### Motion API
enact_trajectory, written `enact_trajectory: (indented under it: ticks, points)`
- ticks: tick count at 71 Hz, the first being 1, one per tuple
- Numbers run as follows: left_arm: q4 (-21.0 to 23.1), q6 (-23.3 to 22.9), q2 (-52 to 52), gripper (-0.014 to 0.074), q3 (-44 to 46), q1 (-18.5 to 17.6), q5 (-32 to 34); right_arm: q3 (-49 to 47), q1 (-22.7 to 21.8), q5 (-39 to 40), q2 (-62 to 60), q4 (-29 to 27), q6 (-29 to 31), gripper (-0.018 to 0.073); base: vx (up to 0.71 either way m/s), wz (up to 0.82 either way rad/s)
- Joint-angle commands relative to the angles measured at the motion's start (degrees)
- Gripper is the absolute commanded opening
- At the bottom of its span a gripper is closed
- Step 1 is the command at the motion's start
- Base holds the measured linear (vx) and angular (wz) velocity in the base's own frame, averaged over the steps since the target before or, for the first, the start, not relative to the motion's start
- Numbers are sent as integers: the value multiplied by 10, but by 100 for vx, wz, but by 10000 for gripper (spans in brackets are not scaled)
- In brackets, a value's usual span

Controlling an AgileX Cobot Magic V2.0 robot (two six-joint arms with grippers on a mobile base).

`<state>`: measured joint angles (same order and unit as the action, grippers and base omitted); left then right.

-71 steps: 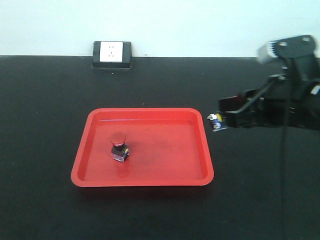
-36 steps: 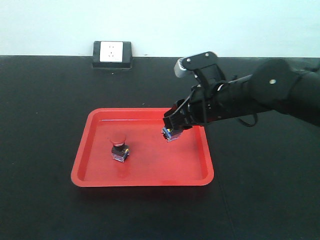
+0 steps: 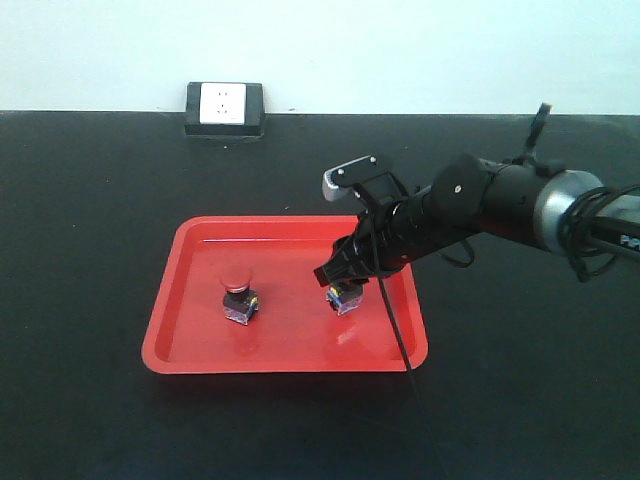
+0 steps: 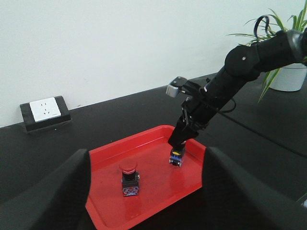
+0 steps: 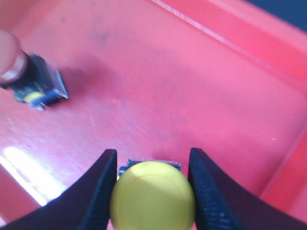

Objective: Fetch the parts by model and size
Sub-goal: 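Lower the yellow switch into the tray beside the red switch, open right gripper, then raise the right gripper up and away from the tray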

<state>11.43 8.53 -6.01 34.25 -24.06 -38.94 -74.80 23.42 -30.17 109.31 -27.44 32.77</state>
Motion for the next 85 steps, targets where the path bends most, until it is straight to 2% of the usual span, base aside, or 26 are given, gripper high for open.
enact_trajectory:
  ticks: [1,12,27,32,38,54,62,73,85]
  points:
    - [12,-5,-10,464,12,-3,44,-19,-1,31,-12,1,13,45,0,0]
    - [12,-5,-10,464,12,-3,44,-19,-1,37,2,20,13,161,0,0]
    - [12,-5,-10,464,12,-3,44,-19,-1,40,0,25,12,468,0,0]
    - [12,-5,-10,464,12,-3,44,-19,-1,43,-6,22,12,552,0,0]
    - [12,-5,-10,464,12,-3,44,-19,-2,43,-21,22,12,608,0,0]
    - [12,-5,-10,464,12,-3,44,-19,-3,41,-109,24,5,602,0,0]
    - [12,-5,-10,464,12,-3,44,-19,-10,38,-171,44,-32,570,0,0]
    - [12,-5,-10,464,12,-3,44,-19,-45,17,-245,116,-103,557,0,0]
    - [12,-5,-10,464,12,-3,44,-19,-111,-43,-317,205,-178,558,0,0]
